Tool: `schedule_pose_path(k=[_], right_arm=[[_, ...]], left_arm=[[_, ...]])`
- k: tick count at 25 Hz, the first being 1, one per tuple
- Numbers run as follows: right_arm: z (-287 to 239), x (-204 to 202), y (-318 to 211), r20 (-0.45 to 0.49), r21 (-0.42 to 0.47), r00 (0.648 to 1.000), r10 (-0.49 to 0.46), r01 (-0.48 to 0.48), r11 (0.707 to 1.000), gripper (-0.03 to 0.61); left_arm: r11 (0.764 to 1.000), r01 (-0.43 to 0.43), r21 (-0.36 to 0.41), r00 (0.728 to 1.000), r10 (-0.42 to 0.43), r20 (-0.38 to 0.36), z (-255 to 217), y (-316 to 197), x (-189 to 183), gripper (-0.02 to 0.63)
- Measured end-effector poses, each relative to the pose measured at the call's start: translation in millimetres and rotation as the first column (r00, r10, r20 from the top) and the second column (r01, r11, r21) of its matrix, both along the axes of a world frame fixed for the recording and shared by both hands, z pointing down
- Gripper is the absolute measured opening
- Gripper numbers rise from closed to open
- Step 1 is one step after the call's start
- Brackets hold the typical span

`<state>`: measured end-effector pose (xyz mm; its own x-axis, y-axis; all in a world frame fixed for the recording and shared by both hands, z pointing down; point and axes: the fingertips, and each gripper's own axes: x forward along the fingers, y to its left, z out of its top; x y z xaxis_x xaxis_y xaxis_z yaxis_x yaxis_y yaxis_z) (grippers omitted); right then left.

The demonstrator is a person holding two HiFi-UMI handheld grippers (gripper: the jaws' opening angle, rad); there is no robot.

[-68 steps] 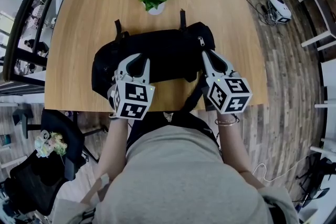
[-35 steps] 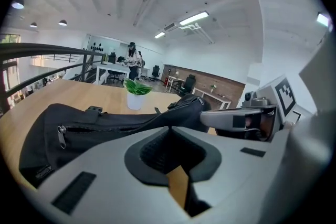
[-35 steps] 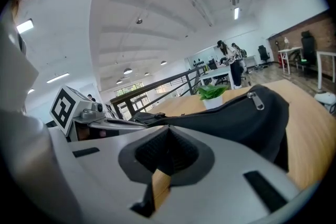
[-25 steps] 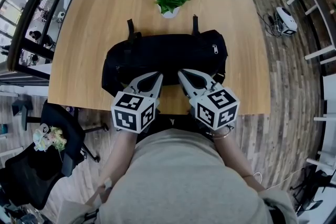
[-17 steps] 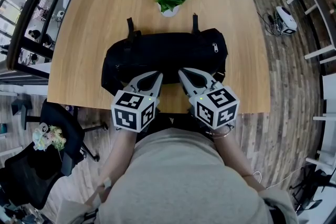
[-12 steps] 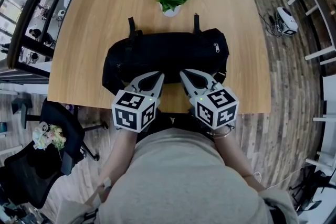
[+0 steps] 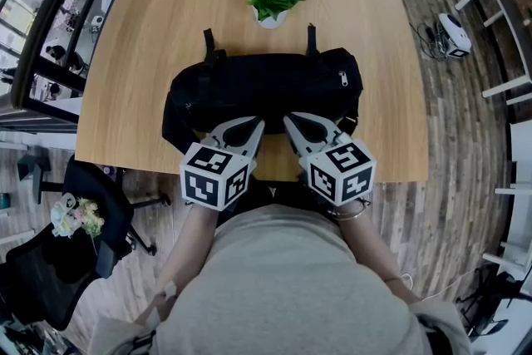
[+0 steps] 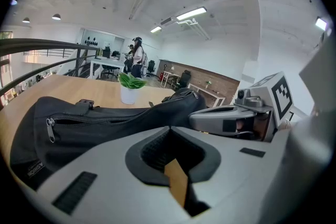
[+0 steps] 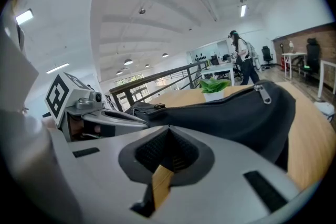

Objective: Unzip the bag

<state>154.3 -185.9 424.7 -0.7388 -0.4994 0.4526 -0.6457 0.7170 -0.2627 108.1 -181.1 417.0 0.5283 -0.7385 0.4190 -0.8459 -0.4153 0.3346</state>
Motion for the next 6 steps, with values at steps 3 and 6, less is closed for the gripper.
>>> schedule_pose_path(k=[3,6], right_arm=[[1.9,-0.5,1.6,-0.006,-0.003,1.0,-0.012,0.011,1.0,0.006],[3.9,-0.1,1.7,-0.007,-0.009,1.0,-0.018,0.018,1.0,0.006]], left_arm=[[1.0,-0.005,-0.006,1.0,0.005,0.004,1.9,0.4,1.0,0.021],[1.0,-0.008,-0.013,1.0,0.008,0.006,3.6,0.1,2.5,0.021]])
